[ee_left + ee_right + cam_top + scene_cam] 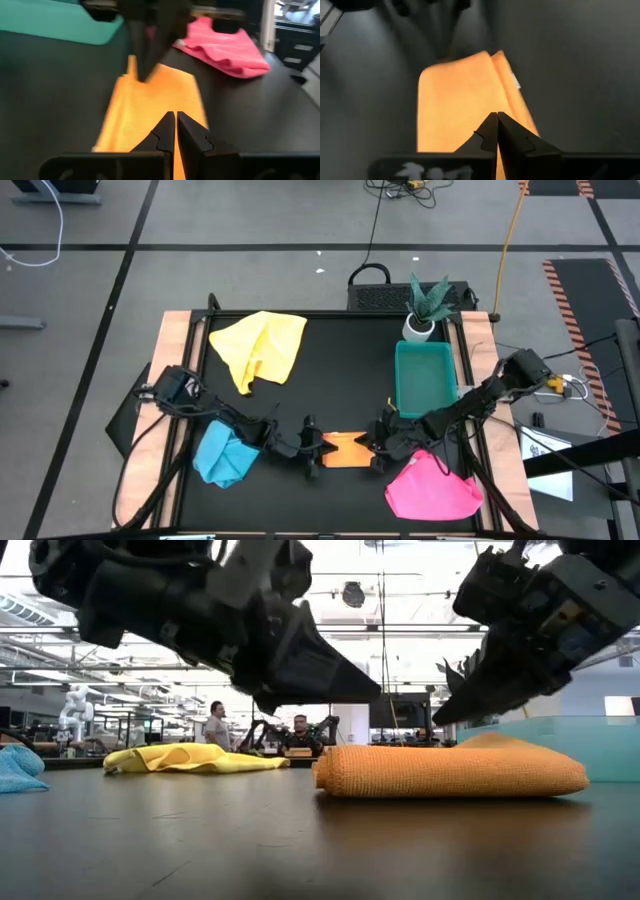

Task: Fold microfiber towels
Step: Fold the orange microfiber cloth

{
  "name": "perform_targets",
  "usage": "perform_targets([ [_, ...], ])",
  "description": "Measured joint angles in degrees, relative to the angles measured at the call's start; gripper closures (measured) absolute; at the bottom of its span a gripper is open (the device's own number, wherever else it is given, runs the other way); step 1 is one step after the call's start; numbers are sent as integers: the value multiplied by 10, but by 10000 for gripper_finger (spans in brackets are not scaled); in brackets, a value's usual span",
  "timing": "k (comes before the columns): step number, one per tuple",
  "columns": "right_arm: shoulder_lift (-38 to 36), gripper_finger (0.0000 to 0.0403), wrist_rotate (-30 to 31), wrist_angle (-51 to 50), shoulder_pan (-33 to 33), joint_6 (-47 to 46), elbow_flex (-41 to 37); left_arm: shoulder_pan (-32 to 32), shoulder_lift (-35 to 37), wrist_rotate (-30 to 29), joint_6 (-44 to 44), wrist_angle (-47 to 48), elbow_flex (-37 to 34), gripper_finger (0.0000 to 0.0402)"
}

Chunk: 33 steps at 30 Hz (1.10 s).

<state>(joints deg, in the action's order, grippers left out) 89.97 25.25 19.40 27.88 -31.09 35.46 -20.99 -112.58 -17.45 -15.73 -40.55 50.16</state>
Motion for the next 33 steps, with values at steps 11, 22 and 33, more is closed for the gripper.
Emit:
perform_targets([
  [11,52,403,4,-21,-1,-34,-1,30,-65,-1,-44,28,1,383],
  [22,-13,403,83,-97,54,-21,-1,29,-67,-2,-45,35,1,383],
  [33,11,403,91,-83,30,-59,-2,26,-68,-2,-50,32,0,383],
])
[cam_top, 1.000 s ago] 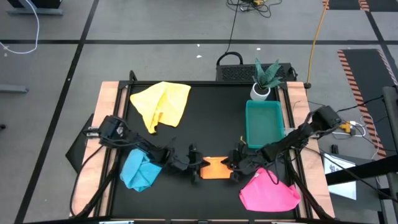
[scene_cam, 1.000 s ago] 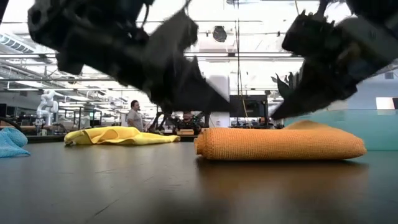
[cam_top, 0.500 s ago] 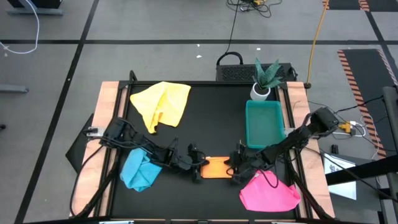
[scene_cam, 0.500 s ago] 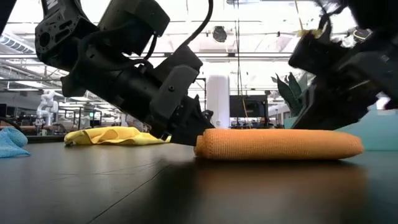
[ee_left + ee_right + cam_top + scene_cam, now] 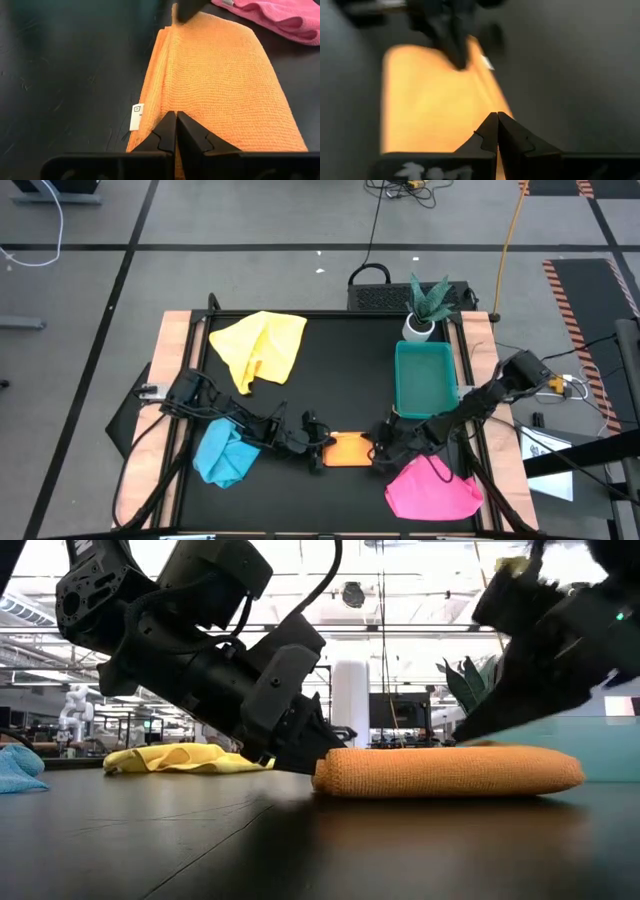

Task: Fold microfiber towels
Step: Fold the orange microfiber cloth, then put the orange microfiber cloth into the green bin

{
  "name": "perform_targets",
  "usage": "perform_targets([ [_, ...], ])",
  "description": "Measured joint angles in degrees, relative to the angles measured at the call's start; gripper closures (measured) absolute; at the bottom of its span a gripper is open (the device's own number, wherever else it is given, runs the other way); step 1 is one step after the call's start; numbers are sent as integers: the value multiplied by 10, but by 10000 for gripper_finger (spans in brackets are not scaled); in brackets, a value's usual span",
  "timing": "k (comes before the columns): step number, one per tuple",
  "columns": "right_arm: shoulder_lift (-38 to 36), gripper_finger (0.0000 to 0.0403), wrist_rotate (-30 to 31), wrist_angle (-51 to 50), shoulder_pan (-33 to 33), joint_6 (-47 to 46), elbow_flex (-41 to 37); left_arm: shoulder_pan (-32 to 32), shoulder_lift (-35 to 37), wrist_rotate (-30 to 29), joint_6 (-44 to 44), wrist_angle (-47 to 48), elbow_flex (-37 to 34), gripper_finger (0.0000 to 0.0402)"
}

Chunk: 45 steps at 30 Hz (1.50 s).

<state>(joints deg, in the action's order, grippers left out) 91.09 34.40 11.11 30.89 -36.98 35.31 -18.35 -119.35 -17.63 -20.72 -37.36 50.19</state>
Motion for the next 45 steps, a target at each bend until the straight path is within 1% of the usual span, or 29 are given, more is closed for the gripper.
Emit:
perform_targets([
  [3,16,403,-4,-32,-8,-27,0,-4,0,-1,-3,1,0,383],
  [8,36,403,-25,-24,-13,-29,1,-8,2,-3,-13,1,-1,383],
  [13,39,403,-25,-23,-12,-26,1,-14,39,16,-23,20,-3,383],
  [16,39,403,-26,-24,-12,-25,1,-17,62,18,-11,4,-3,383],
  [19,39,403,-27,-24,-12,-24,1,-13,61,58,14,-9,-2,383],
  [20,39,403,-27,-24,-12,-24,1,-10,56,61,18,-11,-2,383],
  [23,39,403,-27,-23,-12,-24,1,0,40,40,18,-15,-2,383],
  [25,39,403,-27,-24,-12,-23,1,10,29,19,20,-7,-2,383],
  [27,39,403,-28,-23,-12,-21,1,19,20,10,11,6,-2,383],
  [29,39,403,-28,-23,-12,-10,1,26,15,11,-6,16,0,383],
  [34,26,403,-24,-33,-11,41,0,24,13,10,-16,37,1,383],
  [37,-8,403,-13,-38,-8,77,-2,20,13,8,-15,32,0,383],
  [41,-52,397,-12,-11,-1,113,-1,17,13,6,-15,33,0,383],
  [42,-57,392,-22,5,0,122,-1,17,13,6,-15,34,0,383],
  [45,-57,365,-82,77,0,149,-1,17,13,6,-15,32,0,383],
])
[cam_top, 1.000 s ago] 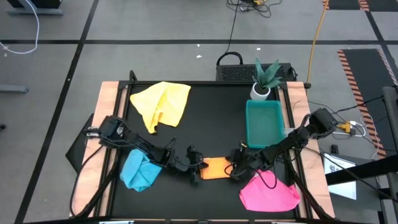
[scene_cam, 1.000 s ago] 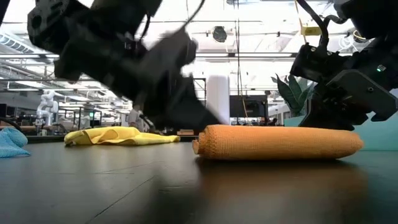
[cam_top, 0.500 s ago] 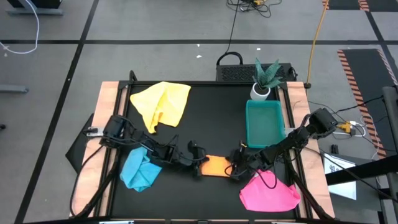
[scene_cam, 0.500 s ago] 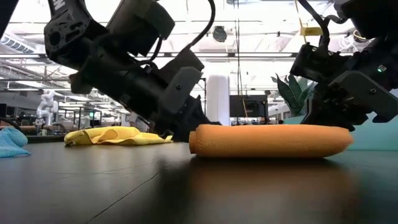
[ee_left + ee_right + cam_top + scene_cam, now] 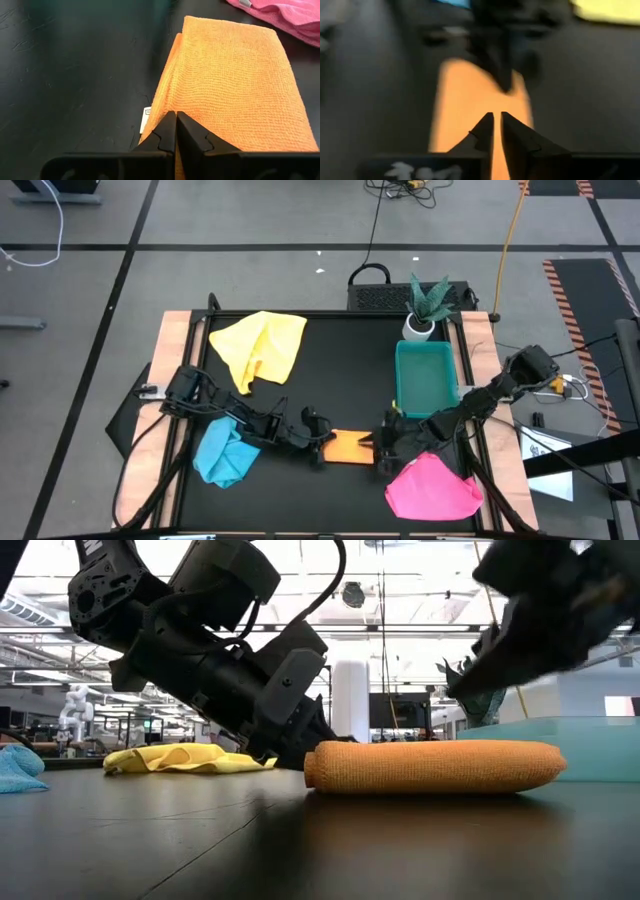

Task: Fold microfiber towels
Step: Put the orange microfiber cloth into the green bin

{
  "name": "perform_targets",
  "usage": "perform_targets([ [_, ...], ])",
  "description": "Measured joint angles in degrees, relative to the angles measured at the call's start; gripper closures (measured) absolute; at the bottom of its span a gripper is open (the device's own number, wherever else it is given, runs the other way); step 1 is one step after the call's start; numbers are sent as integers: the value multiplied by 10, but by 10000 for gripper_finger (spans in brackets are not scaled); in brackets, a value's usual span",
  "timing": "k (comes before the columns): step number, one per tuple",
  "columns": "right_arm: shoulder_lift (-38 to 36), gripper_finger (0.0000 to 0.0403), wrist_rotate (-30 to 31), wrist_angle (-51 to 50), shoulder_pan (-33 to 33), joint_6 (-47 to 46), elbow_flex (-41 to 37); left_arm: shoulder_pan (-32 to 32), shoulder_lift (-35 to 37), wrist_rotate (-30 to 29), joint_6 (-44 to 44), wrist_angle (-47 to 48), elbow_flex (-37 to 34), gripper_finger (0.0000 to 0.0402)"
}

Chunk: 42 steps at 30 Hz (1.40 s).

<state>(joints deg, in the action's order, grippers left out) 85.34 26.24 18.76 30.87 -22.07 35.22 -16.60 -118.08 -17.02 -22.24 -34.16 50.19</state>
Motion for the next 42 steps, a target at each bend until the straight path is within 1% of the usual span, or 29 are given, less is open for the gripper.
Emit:
perform_targets([
  [3,26,325,-65,93,0,35,1,0,0,0,0,0,0,383],
  [5,50,295,-87,129,2,65,2,0,0,0,-1,0,0,383],
  [6,63,280,-88,135,4,79,7,0,0,0,-1,0,0,383],
  [9,104,243,-84,127,8,118,30,0,0,1,-4,0,0,383],
  [12,150,220,-78,116,8,159,60,0,0,2,-5,0,0,383],
  [14,173,213,-44,95,8,179,85,0,0,3,-5,0,0,383],
  [17,190,212,10,21,7,188,121,0,0,3,-6,0,0,383],
  [19,196,216,14,-26,7,180,136,0,0,3,-6,0,0,383],
  [20,197,219,6,-37,6,177,140,0,0,4,-6,0,0,383],
  [23,196,232,-24,-47,2,165,142,0,0,4,-6,0,-1,383],
  [26,196,255,-23,-48,1,152,142,0,-1,4,-6,-2,-1,383],
  [28,196,281,-23,-45,1,151,142,0,-1,4,-5,-2,-1,383],
  [31,196,334,-29,-46,1,149,142,0,6,8,3,3,-1,383],
  [33,196,375,-51,-44,-1,148,142,-1,16,17,11,10,-2,383],
  [34,196,388,-62,-42,-1,148,142,-1,23,21,16,20,-2,383],
  [35,196,392,-71,-40,-1,148,142,-1,31,25,20,30,-2,383],
  [38,186,388,-102,-42,-1,122,142,-1,59,24,29,69,-3,383],
  [42,141,397,-143,-73,0,102,142,-2,81,15,28,117,-3,383],
])
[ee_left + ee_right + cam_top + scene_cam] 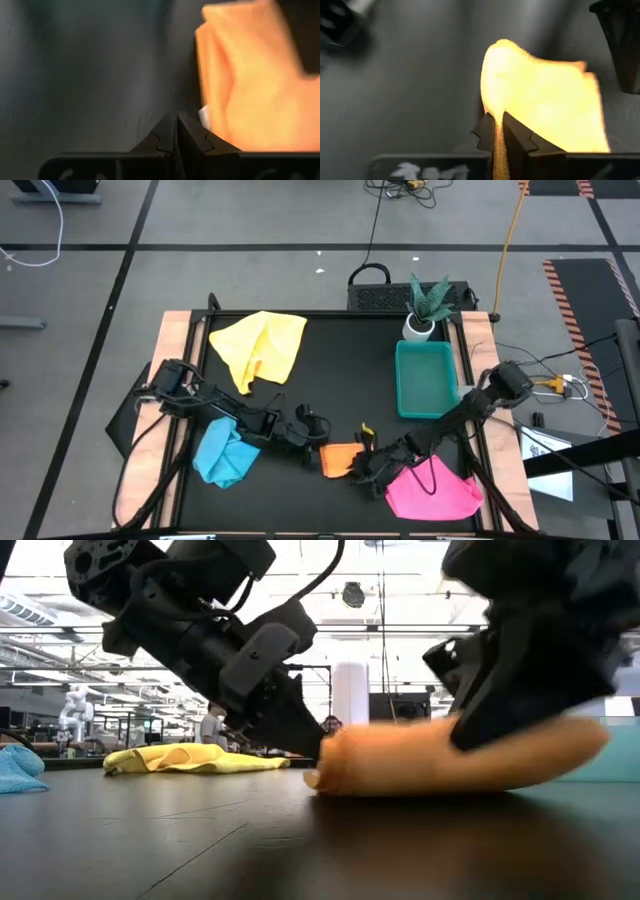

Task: Fold microfiber towels
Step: Put the orange microfiber cloth into the green bin

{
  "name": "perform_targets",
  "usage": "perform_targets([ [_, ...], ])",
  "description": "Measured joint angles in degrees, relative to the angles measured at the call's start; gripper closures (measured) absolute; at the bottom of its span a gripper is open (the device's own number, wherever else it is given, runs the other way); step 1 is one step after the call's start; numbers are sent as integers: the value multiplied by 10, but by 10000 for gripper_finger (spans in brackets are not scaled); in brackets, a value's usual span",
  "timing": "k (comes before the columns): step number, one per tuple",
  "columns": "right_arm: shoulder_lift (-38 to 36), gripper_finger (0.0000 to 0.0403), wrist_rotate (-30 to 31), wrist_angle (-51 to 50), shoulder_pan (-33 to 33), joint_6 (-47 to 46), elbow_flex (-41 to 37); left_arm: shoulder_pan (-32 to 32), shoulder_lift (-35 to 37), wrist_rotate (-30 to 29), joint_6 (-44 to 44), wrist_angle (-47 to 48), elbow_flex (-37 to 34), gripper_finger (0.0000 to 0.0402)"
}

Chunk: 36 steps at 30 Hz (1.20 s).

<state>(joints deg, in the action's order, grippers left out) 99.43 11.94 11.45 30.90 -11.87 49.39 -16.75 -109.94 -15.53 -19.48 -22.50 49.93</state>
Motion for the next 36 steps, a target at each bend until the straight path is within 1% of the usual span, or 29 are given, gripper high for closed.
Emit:
perform_targets([
  [5,-100,398,2,-104,-2,-12,0,-12,3,-22,-3,26,0,383],
  [11,-249,400,50,-285,-21,-24,0,-26,3,-46,-8,39,0,383],
  [15,-352,401,111,-416,-51,-16,0,-31,4,-54,-7,36,1,383],
  [19,-442,401,192,-538,-90,71,0,-33,4,-56,-7,35,1,383],
  [23,-492,402,276,-620,-145,165,-1,-33,4,-56,-7,35,1,383],
  [25,-503,402,303,-635,-183,203,-8,-32,4,-56,-7,35,1,383],
  [31,-510,402,322,-639,-323,301,-67,-32,4,-56,-7,29,2,383],
  [34,-510,402,325,-623,-385,329,-105,-32,4,-56,-7,29,2,383],
  [36,-510,402,313,-593,-413,351,-131,-32,4,-56,-7,29,2,383],
])
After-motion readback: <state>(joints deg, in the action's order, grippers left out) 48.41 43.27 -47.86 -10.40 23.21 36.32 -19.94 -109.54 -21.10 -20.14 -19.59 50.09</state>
